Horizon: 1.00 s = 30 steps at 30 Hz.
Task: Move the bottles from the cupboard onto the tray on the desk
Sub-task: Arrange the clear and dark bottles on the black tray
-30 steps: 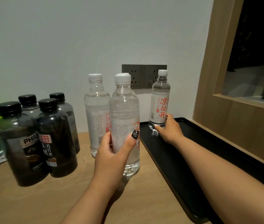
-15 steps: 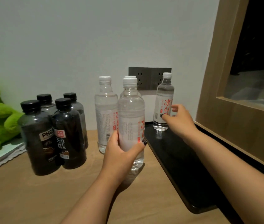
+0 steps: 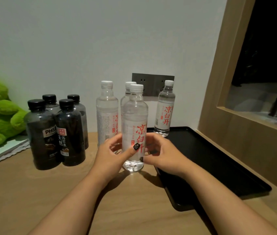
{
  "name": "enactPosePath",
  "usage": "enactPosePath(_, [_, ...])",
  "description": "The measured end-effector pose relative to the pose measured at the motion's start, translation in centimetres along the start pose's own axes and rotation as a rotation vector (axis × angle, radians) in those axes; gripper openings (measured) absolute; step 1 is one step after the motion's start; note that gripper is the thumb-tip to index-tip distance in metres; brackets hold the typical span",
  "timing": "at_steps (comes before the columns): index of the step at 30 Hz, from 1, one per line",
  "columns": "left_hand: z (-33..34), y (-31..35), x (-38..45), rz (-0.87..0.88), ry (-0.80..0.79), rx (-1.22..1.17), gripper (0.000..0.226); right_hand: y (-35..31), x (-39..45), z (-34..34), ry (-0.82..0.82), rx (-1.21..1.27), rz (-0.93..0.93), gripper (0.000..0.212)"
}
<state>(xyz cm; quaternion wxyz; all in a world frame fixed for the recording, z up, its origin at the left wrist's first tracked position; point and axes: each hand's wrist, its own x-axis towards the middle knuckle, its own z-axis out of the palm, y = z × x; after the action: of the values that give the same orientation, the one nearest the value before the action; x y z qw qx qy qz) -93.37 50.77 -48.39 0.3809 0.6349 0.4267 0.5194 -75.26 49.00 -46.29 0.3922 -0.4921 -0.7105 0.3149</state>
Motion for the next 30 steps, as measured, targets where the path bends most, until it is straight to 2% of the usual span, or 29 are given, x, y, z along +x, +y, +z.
enactPosePath(3, [-0.3,0.0,0.1,-0.065,-0.024,-0.140,0.051,0.0,0.2,1.1,0.041,-0.037,0.014,0.073])
enactPosePath(14, [1.8,0.7,-0.4,-0.076,-0.004,-0.222,0.051,-0.3,0.1,-1.6,0.219,-0.102,-0.121,0.061])
enactPosePath(19, [3.1,0.9,-1.3,-0.049,-0.155,-0.025,0.071,0.1,-0.1,-4.7,0.369,-0.174,-0.091,0.060])
enactPosePath(24, [4.4,0.9,-2.3,-0.093,-0.355,0.246,0.109,2.3,-0.4,-6.7,0.477,-0.130,0.036,0.054])
enactPosePath(28, [5.1,1.2,-2.6,-0.013,-0.449,0.586,0.114,4.0,-0.1,-7.0,0.531,-0.136,0.112,0.058])
enactPosePath(30, [5.2,1.2,-2.6,0.033,-0.452,0.658,0.111,4.8,0.1,-6.7,0.591,-0.143,0.146,0.063])
